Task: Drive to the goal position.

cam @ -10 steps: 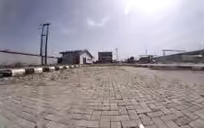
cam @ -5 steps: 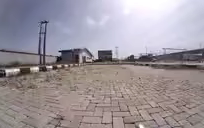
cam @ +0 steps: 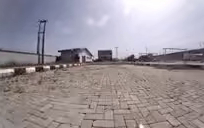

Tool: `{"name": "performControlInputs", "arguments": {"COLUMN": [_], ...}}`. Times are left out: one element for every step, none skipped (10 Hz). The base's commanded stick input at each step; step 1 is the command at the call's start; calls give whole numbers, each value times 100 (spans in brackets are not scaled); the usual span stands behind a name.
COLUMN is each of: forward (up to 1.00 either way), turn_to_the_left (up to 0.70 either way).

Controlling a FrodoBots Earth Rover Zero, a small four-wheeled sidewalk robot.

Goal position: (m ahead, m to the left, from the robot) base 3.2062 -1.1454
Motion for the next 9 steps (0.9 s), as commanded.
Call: {"name": "performControlInputs", "arguments": {"forward": [100, 100, 100, 100, 100, 100, 100, 100, 100], "turn_to_the_left": [-37, -40, -40, -40, -40, -23, -3, 0, 0]}}
